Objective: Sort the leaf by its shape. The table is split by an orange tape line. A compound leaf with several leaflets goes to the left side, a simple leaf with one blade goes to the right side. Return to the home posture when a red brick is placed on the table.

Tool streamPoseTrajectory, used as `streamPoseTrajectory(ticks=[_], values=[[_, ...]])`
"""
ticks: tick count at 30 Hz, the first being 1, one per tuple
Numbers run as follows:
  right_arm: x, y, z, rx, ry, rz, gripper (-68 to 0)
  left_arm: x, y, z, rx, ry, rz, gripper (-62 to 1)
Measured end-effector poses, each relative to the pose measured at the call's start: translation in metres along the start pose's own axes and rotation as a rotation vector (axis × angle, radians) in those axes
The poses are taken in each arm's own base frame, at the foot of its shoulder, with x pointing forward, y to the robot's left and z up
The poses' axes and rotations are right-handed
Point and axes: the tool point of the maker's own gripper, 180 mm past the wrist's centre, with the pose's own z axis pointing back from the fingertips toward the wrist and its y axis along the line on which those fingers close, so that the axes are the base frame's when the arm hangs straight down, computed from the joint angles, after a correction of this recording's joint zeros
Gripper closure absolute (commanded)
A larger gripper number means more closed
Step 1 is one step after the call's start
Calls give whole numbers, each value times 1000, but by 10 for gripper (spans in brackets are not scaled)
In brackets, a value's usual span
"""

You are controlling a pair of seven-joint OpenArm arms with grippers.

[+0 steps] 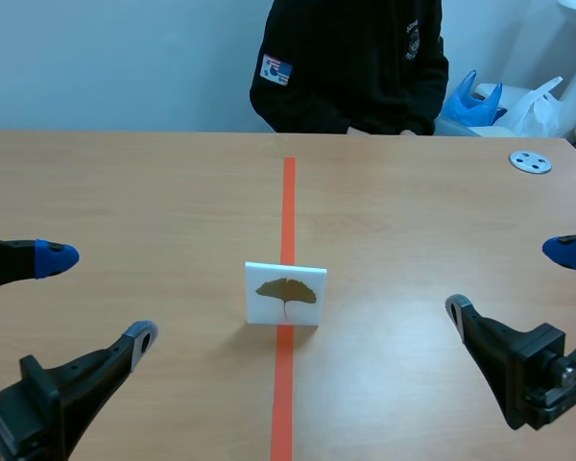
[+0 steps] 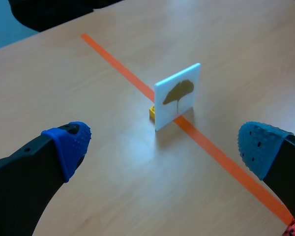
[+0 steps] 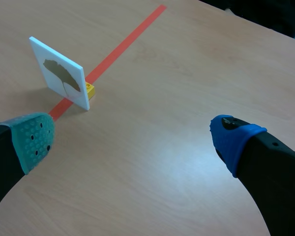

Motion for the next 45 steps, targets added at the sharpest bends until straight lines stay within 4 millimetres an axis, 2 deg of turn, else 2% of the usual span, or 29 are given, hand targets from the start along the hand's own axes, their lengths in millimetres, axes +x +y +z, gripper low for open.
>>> streamPoseTrajectory(ticks=[9,17,21,28,34,40,45], values=[[1,0,0,0,-3,0,-679,-47,28,-27,28,50,43,-623],[1,0,0,0,-3,0,-679,-68,11,-64,-66,52,47,-623],[1,0,0,0,-3,0,-679,-85,14,-85,-59,88,10,-623],[1,0,0,0,-3,0,-679,-89,9,-122,-78,59,19,-623],[1,0,0,0,-3,0,-679,-81,-16,-146,-152,28,12,-623],[1,0,0,0,-3,0,-679,-62,-38,-165,-202,-20,14,-623],[1,0,0,0,-3,0,-679,-60,-45,-174,-210,-21,19,-623]])
